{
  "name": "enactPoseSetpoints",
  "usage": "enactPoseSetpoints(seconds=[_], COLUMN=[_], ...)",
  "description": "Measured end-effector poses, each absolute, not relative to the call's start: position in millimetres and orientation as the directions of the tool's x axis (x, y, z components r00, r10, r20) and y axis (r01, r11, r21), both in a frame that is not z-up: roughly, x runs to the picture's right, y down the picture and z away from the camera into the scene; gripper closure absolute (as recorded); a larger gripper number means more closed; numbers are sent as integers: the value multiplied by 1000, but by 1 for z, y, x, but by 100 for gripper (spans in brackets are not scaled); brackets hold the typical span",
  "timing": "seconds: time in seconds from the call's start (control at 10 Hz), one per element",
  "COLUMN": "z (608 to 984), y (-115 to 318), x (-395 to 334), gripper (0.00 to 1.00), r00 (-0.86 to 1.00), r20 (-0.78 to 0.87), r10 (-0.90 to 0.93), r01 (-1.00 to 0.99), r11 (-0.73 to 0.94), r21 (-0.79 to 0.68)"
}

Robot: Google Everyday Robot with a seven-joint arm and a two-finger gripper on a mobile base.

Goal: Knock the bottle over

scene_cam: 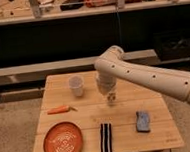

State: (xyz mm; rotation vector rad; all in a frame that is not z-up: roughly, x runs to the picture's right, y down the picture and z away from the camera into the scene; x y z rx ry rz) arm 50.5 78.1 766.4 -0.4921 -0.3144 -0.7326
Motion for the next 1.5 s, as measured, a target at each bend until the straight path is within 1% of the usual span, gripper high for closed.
enactPoseSetpoints(seconds=[1.5], z=[767], y=[78], x=[52], gripper=[97], r00=[676], r20=[456], r10=[-579], r01=[729], r11=[616], r21=[-299])
